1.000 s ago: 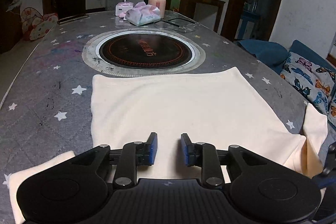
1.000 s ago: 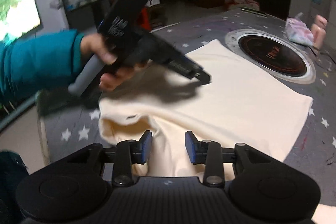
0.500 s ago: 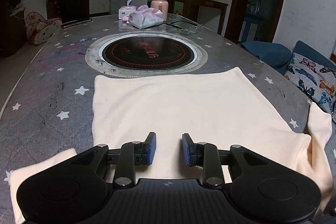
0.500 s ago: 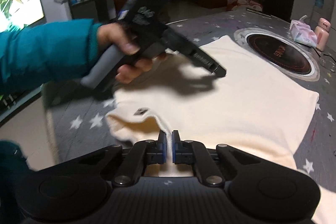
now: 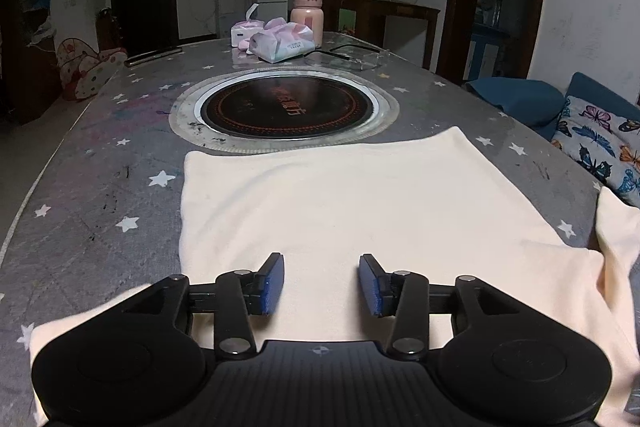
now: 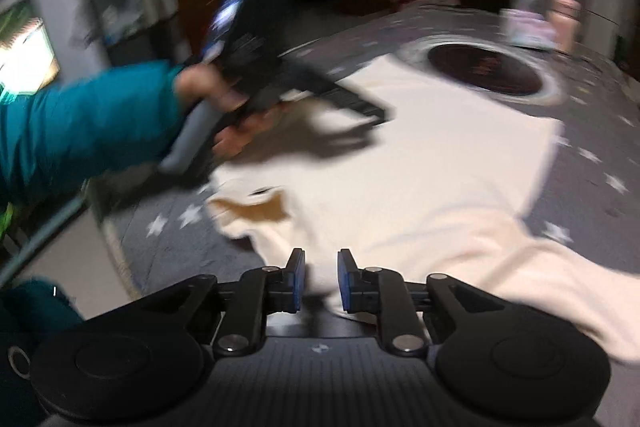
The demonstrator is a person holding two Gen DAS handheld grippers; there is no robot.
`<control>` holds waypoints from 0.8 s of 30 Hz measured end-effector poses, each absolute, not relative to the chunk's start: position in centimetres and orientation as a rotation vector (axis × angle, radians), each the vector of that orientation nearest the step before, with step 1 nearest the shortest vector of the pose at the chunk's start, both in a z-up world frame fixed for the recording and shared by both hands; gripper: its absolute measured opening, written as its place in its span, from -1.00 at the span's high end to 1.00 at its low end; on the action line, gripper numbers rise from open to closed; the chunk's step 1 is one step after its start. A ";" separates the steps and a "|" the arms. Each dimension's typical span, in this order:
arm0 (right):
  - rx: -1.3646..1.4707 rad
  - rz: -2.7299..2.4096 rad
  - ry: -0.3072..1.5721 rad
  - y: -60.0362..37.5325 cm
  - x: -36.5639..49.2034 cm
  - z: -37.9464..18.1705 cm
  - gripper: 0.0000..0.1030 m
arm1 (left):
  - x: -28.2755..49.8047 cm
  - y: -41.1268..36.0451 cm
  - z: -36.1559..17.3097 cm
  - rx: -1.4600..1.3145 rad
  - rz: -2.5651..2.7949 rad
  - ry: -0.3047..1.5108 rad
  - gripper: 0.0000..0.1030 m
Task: Fold clothes
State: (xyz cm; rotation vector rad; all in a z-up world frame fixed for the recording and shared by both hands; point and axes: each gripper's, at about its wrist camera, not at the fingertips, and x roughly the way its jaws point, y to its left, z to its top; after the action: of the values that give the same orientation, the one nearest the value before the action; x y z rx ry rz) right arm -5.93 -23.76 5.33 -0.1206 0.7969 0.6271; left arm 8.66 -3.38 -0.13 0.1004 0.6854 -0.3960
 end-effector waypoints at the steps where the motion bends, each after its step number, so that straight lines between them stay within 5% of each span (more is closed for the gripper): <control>1: -0.088 0.584 0.789 -25.0 -5.8 5.7 0.68 | 8.2 -3.6 0.0 0.101 -0.412 0.684 0.13; 12: 0.106 0.014 0.758 -38.3 -0.5 4.9 0.65 | 0.7 -7.9 1.2 0.139 -0.653 0.654 0.13; 24: 0.113 -0.077 0.768 -40.6 2.8 2.1 0.58 | -5.0 -10.3 -0.2 0.202 -0.773 0.668 0.08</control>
State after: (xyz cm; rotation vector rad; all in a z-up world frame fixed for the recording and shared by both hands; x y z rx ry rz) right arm 2.81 -40.63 2.06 0.1126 0.7679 -0.0771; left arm -4.99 -10.27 -0.22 0.2016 0.6681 -0.7730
